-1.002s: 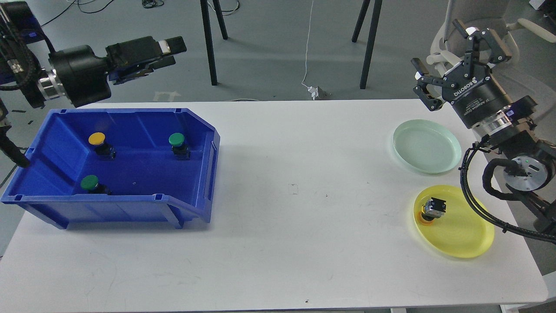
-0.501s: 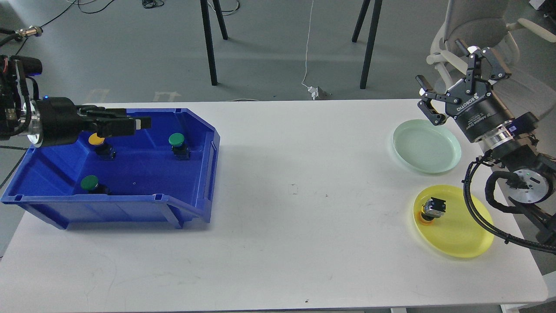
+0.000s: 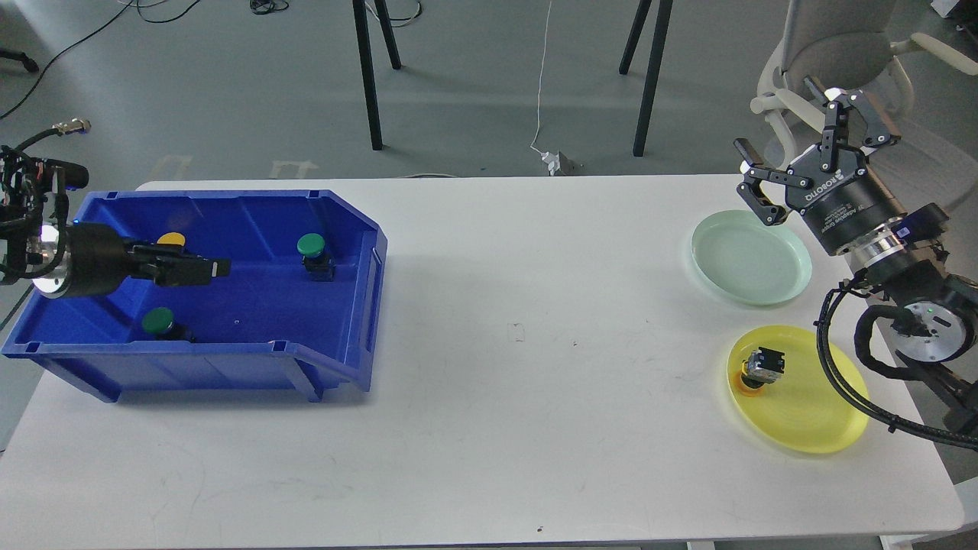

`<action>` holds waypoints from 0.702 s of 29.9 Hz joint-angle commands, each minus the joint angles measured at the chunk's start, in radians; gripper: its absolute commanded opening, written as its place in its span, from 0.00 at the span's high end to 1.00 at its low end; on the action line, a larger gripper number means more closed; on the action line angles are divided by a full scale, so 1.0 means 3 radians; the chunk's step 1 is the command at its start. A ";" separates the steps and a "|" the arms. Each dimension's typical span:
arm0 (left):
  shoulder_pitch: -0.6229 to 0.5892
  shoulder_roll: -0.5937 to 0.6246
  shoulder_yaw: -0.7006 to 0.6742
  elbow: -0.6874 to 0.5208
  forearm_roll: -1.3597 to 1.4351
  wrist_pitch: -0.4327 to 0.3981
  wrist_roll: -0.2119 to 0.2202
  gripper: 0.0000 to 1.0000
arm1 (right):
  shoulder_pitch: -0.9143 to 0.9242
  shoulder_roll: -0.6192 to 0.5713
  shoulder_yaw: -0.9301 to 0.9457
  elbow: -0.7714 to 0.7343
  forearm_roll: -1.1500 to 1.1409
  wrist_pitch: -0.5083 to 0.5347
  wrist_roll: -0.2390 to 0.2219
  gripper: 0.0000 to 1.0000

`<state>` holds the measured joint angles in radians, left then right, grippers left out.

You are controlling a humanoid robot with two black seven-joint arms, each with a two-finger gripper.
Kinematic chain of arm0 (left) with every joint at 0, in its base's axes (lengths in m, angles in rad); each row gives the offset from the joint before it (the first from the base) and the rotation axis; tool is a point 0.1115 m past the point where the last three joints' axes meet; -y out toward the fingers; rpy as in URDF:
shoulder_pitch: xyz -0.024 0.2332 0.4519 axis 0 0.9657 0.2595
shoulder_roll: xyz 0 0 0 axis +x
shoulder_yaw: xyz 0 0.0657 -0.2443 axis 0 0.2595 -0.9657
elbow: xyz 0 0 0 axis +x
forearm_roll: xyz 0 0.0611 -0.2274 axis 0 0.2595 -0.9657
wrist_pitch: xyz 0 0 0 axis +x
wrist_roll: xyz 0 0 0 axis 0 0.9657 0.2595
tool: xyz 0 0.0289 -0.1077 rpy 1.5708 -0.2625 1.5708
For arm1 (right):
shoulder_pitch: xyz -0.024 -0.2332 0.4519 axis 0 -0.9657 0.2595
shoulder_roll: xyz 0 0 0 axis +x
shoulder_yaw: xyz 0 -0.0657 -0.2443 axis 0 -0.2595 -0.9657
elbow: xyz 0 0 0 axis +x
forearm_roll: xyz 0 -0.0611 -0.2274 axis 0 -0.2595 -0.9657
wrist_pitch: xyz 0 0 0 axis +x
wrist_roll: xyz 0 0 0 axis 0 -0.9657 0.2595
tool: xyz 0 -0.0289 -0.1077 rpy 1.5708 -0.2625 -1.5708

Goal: Pass button and place on color plate
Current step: 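Move the left gripper down toward the green button nearest the robot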

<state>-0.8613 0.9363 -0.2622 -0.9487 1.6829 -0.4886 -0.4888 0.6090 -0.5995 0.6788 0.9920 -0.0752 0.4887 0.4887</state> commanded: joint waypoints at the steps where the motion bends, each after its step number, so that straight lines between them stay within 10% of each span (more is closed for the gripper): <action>1: -0.0008 -0.0094 0.0091 0.0135 0.0000 0.0000 0.0000 0.09 | 0.0000 -0.0001 0.0008 0.0002 0.0000 0.0000 0.0000 0.04; 21: -0.0028 -0.0283 0.0342 0.0636 0.0082 0.0000 0.0000 0.09 | -0.0010 0.0014 -0.0008 0.0017 0.0000 0.0000 0.0000 0.04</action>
<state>-0.8698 0.8501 -0.1624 -0.7586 1.7074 -0.4886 -0.4887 0.6062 -0.5991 0.6777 0.9969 -0.0751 0.4887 0.4887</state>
